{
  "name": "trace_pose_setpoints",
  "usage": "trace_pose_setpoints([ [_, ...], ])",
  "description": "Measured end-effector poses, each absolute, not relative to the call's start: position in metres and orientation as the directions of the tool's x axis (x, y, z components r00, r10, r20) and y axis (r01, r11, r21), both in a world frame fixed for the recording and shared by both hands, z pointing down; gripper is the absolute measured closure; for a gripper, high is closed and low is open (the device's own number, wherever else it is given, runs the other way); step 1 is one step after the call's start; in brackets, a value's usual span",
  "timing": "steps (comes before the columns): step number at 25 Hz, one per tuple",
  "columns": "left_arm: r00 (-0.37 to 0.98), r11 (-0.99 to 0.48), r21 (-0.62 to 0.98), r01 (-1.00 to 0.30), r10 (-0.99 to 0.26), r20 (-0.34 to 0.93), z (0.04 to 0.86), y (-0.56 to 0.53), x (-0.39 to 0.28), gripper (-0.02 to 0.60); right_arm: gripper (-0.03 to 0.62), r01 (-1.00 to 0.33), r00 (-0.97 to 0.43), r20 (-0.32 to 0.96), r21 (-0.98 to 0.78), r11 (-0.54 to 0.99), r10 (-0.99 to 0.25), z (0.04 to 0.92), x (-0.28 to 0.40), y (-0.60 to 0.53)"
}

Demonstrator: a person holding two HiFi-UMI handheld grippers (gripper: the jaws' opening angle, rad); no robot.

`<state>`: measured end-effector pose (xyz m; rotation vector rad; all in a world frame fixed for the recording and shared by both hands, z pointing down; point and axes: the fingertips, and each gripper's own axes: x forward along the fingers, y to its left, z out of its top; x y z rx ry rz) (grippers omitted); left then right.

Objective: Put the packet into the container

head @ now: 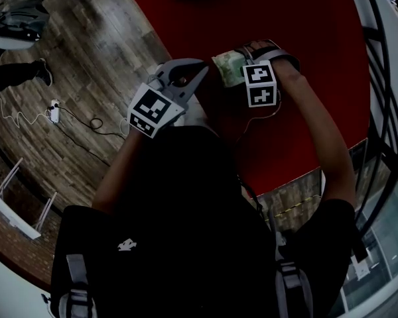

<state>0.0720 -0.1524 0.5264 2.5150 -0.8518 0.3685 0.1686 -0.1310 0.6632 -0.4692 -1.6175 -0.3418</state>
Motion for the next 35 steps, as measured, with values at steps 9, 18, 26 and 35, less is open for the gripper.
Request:
trace_pose_setpoints([
  [9,0.770,-0.705,0.324,-0.630,-0.514,0.378,0.522,-0.158,0.061,0.578,0.145,0.495,-0.033,0.997,-0.046,0.868,0.072,0.659,0.169,-0.139],
  [18,0.754,-0.692,0.314,-0.651,-0.541,0.373,0.512,-0.169,0.042,0.578,0.145,0.505,-0.059,0.998,0.054,0.862,-0.028,0.623,0.141,-0.201],
  [26,0.717,-0.650,0.308,-0.695,-0.597,0.359,0.505,-0.178,0.001,0.580,0.145,0.562,-0.066,0.989,0.147,0.814,-0.133,0.580,0.089,-0.276],
  [35,0.662,-0.586,0.309,-0.749,-0.656,0.361,0.502,-0.200,-0.045,0.578,0.145,0.610,-0.093,0.969,0.236,0.756,-0.228,0.540,0.023,-0.366],
])
